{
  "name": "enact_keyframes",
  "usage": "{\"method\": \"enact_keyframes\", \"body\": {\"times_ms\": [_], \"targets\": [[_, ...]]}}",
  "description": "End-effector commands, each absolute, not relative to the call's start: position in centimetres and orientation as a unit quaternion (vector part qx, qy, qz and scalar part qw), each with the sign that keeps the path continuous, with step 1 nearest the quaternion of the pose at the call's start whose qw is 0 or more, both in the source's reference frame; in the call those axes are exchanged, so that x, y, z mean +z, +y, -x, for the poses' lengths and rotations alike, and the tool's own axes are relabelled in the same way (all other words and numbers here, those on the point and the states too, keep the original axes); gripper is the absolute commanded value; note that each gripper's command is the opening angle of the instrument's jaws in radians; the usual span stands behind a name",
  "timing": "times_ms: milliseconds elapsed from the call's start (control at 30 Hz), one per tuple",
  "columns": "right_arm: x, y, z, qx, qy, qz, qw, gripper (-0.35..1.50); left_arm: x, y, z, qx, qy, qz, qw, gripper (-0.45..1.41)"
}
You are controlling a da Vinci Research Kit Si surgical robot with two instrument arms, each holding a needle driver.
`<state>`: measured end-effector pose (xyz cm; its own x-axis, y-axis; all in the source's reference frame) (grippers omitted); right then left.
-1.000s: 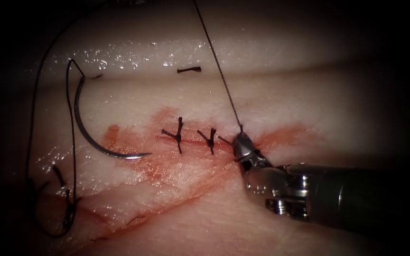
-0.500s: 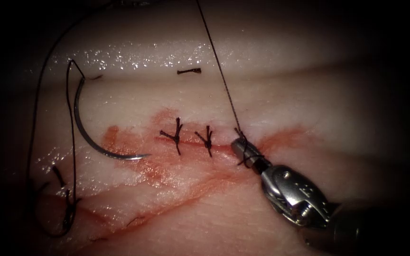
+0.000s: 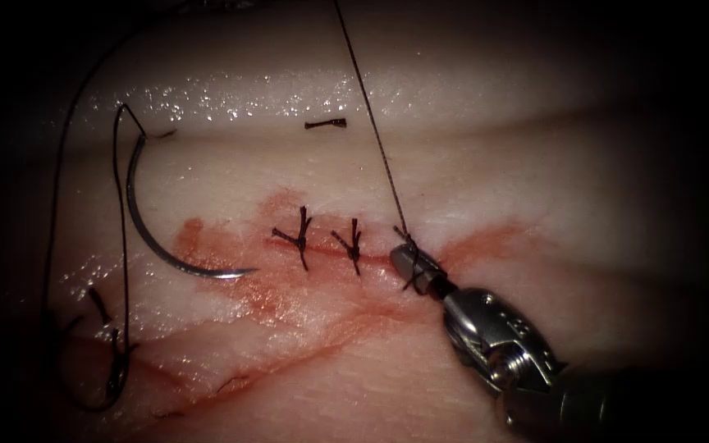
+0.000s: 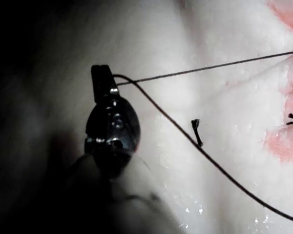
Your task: Wound Closure
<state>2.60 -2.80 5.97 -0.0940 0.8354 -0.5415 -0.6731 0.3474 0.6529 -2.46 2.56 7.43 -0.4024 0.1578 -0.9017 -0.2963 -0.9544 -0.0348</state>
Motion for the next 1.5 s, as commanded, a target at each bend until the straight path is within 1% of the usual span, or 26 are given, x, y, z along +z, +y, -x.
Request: {"method": "enact_keyframes", "body": {"times_ms": [33,300,500,967,1067,1200,1333,1500], "targets": [[6.0,-2.9,-2.69,0.550,0.478,-0.064,0.682,-0.35,7.5,2.6,2.51,0.834,0.069,0.529,0.138,-0.45],[5.9,-3.0,-2.76,0.500,0.460,0.041,0.732,-0.35,7.4,2.9,2.48,0.833,0.075,0.529,0.144,-0.45],[5.8,-3.2,-2.82,0.475,0.440,0.108,0.755,-0.35,7.4,3.0,2.45,0.834,0.085,0.524,0.153,-0.45],[5.8,-3.3,-2.85,0.453,0.422,0.150,0.770,-0.35,7.4,3.2,2.42,0.841,0.118,0.502,0.161,-0.45],[5.8,-3.3,-2.89,0.419,0.409,0.169,0.793,-0.35,7.4,3.2,2.44,0.843,0.123,0.498,0.161,-0.45],[5.8,-3.2,-2.94,0.319,0.370,0.225,0.843,-0.35,7.4,3.0,2.61,0.839,0.117,0.512,0.141,-0.45],[5.8,-3.1,-2.96,0.310,0.373,0.242,0.840,-0.35,7.5,2.6,2.82,0.837,0.106,0.522,0.126,-0.45],[5.9,-2.9,-2.95,0.312,0.370,0.238,0.842,-0.35,7.5,2.2,2.94,0.830,0.097,0.535,0.124,-0.45]]}}
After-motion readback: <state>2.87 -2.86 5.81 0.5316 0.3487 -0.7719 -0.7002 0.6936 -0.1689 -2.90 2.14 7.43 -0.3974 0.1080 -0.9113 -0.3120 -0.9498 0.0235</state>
